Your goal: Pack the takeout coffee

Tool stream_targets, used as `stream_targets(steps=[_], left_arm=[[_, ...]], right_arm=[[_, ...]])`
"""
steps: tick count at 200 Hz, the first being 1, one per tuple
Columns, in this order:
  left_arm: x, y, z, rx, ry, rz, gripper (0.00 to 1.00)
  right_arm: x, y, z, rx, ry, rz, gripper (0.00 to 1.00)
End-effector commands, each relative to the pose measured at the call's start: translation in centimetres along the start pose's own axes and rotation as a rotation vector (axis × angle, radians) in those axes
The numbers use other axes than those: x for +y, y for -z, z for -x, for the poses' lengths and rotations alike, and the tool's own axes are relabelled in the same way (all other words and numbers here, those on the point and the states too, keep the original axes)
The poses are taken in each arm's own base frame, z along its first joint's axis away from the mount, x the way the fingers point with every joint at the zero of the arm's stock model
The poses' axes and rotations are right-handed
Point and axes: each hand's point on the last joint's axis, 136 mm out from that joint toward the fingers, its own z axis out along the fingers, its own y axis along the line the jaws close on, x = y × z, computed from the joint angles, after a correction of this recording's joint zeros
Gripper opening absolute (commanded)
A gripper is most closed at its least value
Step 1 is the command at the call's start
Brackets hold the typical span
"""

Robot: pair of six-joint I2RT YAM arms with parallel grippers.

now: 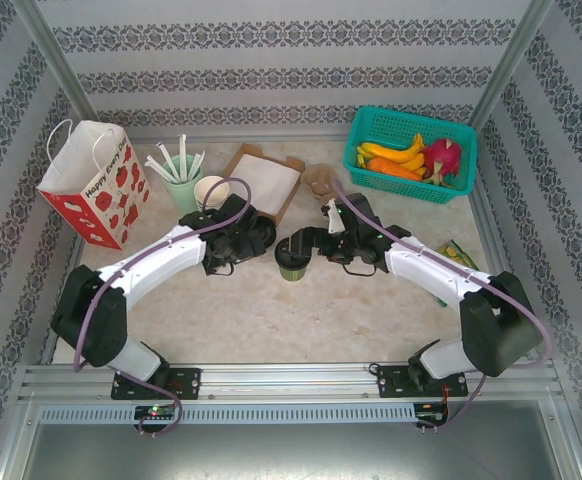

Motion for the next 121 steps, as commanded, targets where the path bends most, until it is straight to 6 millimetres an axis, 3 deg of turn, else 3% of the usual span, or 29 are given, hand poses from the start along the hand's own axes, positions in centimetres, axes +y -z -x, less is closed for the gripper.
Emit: stream_targets(steps=[1, 121], left_arm=[[-0.5, -1.2, -0.4, 0.042, 0.04, -0.022, 0.99], [-1.7, -2.6, -0.7, 0.091, 0.019, -0.037, 0.99]], right_arm=[[0.1, 0.7, 0.2, -0.014, 0.09, -0.098, 0.98], [1.9, -1.7, -0.4, 0.056, 0.223, -0.142, 0.98]])
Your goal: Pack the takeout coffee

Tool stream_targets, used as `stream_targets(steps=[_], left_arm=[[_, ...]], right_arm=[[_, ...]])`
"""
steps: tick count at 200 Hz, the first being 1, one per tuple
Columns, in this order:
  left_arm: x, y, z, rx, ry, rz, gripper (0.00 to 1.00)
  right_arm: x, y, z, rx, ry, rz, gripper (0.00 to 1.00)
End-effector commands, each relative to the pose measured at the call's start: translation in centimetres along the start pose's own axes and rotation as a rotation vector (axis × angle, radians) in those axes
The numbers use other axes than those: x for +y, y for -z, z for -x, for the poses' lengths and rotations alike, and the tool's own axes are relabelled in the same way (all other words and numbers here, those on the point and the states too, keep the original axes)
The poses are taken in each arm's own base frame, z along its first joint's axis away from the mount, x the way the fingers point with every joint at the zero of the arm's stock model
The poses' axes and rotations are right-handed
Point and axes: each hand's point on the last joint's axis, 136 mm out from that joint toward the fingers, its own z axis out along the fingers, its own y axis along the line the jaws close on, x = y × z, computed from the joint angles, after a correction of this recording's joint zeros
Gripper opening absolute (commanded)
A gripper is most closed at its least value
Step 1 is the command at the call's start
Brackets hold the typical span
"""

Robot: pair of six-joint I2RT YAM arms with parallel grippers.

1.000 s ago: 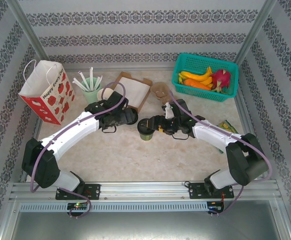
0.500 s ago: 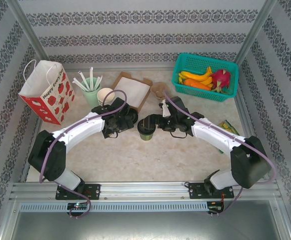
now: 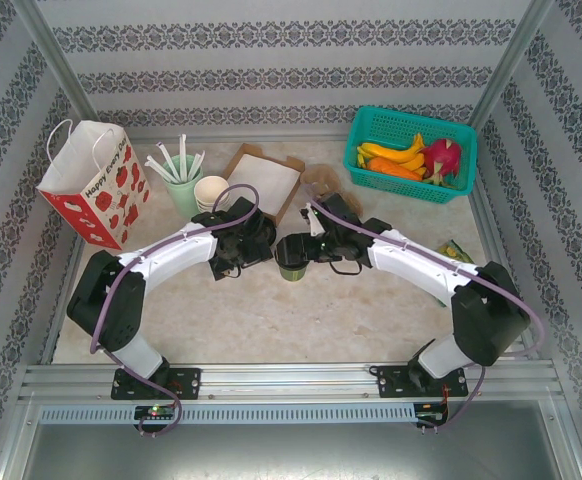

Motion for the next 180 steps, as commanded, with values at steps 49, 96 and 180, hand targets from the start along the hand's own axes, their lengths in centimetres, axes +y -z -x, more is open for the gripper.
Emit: stream_targets(steps=[49, 96, 180], left_arm=[[-0.9, 0.1, 0.7, -0.004, 0.014, -0.026, 0.99], [-0.7, 0.1, 0.7, -0.005, 0.018, -0.02, 0.99], [-0.8, -0.1, 0.6, 0.002, 0.016, -0.022, 0.99]], right_arm=[[0.4, -0.8, 0.5, 0.026, 0.071, -0.057, 0.98], [-0.4, -1.6, 0.0, 0.06, 0.056, -0.129, 0.96], [-5.8, -4.5, -6.9, 0.241, 0.022, -0.286, 0.76]])
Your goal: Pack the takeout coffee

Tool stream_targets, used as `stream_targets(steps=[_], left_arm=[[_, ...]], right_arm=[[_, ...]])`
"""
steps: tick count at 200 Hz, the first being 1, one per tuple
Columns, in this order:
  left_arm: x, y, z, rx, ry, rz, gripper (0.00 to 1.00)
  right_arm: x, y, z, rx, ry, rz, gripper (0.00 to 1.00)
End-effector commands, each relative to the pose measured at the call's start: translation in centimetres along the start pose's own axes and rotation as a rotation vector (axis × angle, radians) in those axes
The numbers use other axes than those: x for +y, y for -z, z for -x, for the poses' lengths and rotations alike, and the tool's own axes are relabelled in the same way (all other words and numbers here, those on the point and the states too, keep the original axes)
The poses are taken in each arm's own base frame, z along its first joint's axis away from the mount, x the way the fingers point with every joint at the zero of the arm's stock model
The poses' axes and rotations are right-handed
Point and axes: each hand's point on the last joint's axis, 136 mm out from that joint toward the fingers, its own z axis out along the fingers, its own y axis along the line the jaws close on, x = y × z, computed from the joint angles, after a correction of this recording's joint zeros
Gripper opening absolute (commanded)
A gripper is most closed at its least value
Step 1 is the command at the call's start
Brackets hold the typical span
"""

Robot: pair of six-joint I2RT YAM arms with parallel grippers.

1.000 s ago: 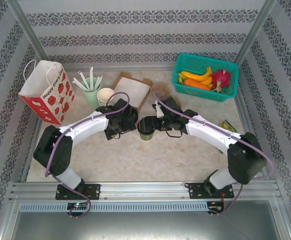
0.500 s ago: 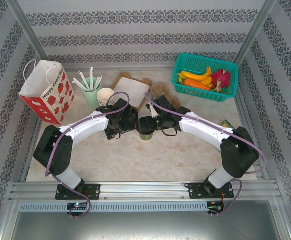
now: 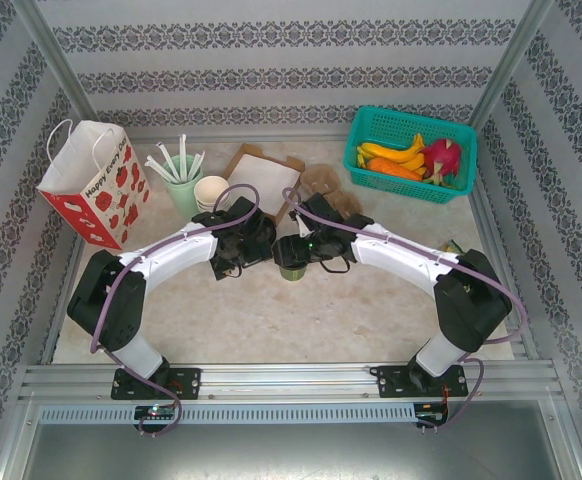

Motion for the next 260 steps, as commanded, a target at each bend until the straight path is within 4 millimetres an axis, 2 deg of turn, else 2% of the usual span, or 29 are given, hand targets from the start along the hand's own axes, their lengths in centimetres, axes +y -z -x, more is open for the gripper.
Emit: stream_targets(steps=[1, 15, 30, 65, 94, 119, 158, 187, 220, 260], left_arm=[[-0.5, -0.1, 0.7, -0.006, 0.016, -0.008, 0.99], [-0.6, 0.0, 0.7, -0.007, 0.011, -0.013, 0.99], [-0.9, 0.4, 0.9, -0.017, 0.006, -0.032, 0.99], [-2.1, 2.3, 1.9, -0.094, -0.002, -0.121, 0.99], [-2.9, 4.6, 2.6, -0.176, -0.043, -0.214, 0.99], [-2.8, 6.3, 3.1, -0.247, -0.066, -0.249, 0.99], [-2.9, 9.5, 4.1, -0.371, -0.117, -0.308, 0.99], [-2.7, 11.8, 5.0, -0.459, -0.135, -0.329, 0.99], [-2.0, 12.7, 5.4, -0.485, -0.126, -0.31, 0.99], [-1.3, 12.4, 5.5, -0.484, -0.099, -0.299, 0.99]], right_arm=[[-4.8, -3.1, -6.8, 0.204, -0.023, -0.173, 0.76], [-5.6, -3.3, -8.2, 0.236, -0.017, -0.193, 0.74], [-5.6, -2.8, -7.9, 0.238, -0.006, -0.193, 0.73], [-3.2, -0.2, -2.1, 0.093, -0.033, -0.095, 0.71], [-4.3, 1.5, 1.3, 0.024, -0.076, -0.09, 0.7], [-6.8, 2.9, 2.2, 0.007, -0.114, -0.117, 0.7], [-12.6, 5.7, 2.4, -0.011, -0.206, -0.212, 0.7], [-16.7, 7.3, 3.8, -0.058, -0.289, -0.252, 0.69], [-20.4, 8.1, 5.9, -0.112, -0.358, -0.267, 0.69], [-24.3, 8.4, 9.3, -0.177, -0.427, -0.288, 0.7]])
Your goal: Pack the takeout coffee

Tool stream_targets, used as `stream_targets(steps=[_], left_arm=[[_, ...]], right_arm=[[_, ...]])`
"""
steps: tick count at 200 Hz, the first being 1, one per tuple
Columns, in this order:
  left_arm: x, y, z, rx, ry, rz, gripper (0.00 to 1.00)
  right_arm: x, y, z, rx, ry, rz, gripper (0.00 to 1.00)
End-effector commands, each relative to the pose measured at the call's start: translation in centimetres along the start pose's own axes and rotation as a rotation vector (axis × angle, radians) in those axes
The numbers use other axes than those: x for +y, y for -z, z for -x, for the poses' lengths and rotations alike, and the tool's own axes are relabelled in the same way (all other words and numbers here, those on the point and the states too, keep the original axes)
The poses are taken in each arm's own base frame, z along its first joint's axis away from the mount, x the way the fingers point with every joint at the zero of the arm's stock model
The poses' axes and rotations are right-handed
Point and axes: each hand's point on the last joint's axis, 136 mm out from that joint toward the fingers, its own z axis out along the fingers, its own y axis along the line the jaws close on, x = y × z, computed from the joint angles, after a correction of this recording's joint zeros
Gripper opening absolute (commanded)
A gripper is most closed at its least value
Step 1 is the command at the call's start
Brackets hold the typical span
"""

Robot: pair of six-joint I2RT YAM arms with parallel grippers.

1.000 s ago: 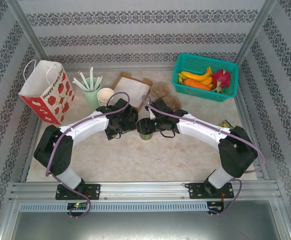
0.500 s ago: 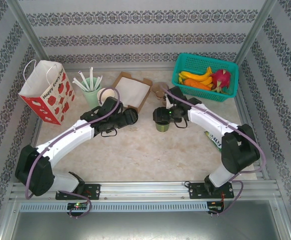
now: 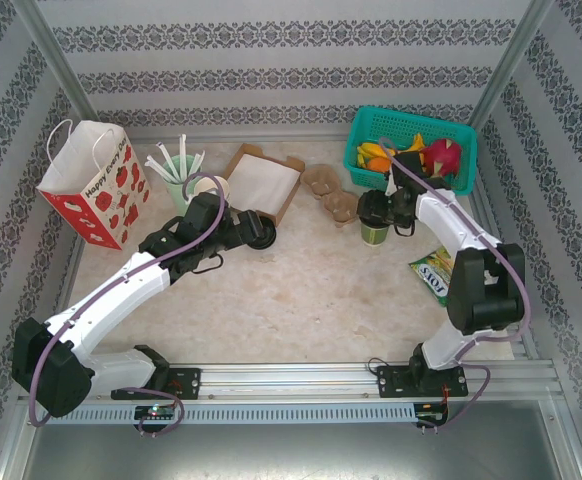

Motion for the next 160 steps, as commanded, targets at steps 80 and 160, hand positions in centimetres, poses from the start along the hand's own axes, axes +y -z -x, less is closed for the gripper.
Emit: stream_targets(steps=[80, 160], left_arm=[[1.6, 0.6, 1.3, -0.06, 0.044, 0.028, 0.99], [1.9, 1.3, 1.8, -0.076, 0.074, 0.018, 0.99]], right_arm=[[-0.3, -3.2, 8.5, -0.076, -0.107, 0.038, 0.72], [0.1, -2.9, 9.1, -0.105, -0.132, 0.065, 0.85]])
